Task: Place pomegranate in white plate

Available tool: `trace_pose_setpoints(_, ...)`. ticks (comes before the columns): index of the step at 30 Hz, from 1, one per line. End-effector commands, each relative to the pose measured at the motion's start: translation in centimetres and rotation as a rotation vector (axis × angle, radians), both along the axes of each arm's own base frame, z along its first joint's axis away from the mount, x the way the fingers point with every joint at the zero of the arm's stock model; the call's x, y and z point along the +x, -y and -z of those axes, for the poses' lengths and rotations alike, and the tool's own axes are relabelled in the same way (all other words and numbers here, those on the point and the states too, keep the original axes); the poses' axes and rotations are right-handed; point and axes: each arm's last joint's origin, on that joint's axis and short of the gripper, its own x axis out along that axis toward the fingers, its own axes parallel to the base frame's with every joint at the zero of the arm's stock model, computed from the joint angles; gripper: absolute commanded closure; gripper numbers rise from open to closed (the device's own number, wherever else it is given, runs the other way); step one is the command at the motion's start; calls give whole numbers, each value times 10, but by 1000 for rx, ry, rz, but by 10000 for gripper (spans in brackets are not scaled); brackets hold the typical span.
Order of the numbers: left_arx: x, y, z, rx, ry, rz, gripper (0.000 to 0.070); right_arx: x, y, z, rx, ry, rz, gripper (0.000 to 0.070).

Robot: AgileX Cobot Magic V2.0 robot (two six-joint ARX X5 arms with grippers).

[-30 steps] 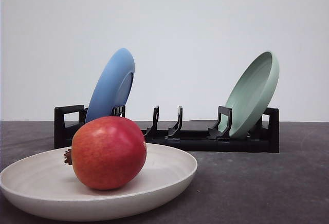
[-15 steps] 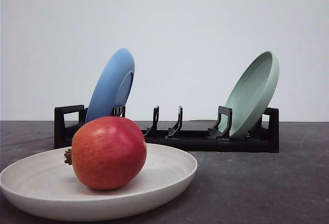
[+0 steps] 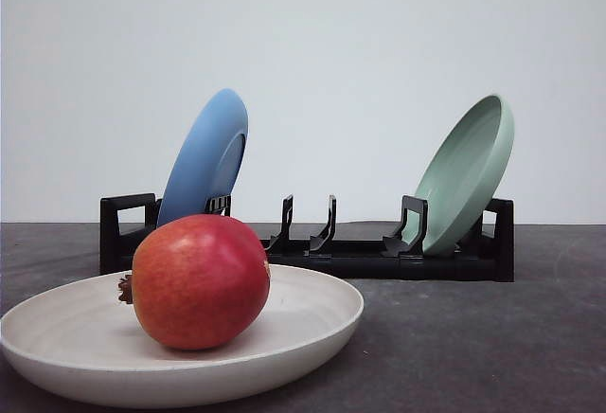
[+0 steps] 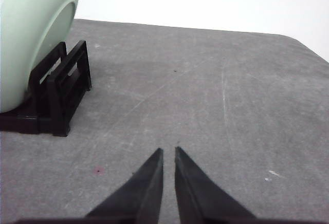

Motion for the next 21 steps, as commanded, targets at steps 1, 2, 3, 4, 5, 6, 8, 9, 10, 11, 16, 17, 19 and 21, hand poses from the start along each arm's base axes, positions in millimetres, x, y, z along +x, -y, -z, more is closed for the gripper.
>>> trace_pose_setpoints(1,1,0,4,3,-9,-5,697,0,0,0,10,12,5,663)
trace_pose_setpoints(2,1,0,4,3,-9,-5,697,0,0,0,10,12,5,663)
trace_pose_setpoints(3,1,0,4,3,-9,-5,697,0,0,0,10,12,5,663)
trace_pose_setpoints(4,1,0,4,3,-9,-5,697,0,0,0,10,12,5,663)
trace_pose_setpoints(5,1,0,4,3,-9,-5,697,0,0,0,10,12,5,663)
trace_pose_setpoints(6,1,0,4,3,-9,-5,697,0,0,0,10,12,5,663)
trace_pose_setpoints(8,1,0,4,3,-9,-5,697,0,0,0,10,12,5,663)
trace_pose_setpoints(9,1,0,4,3,-9,-5,697,0,0,0,10,12,5,663)
trace_pose_setpoints(10,1,0,4,3,-9,-5,697,0,0,0,10,12,5,663)
trace_pose_setpoints(11,1,0,4,3,-9,-5,697,0,0,0,10,12,5,663)
trace_pose_setpoints(16,1,0,4,3,-9,-5,697,0,0,0,10,12,5,663)
trace_pose_setpoints(17,1,0,4,3,-9,-5,697,0,0,0,10,12,5,663)
trace_pose_setpoints(19,1,0,4,3,-9,-5,697,0,0,0,10,12,5,663)
trace_pose_setpoints(21,1,0,4,3,-9,-5,697,0,0,0,10,12,5,663)
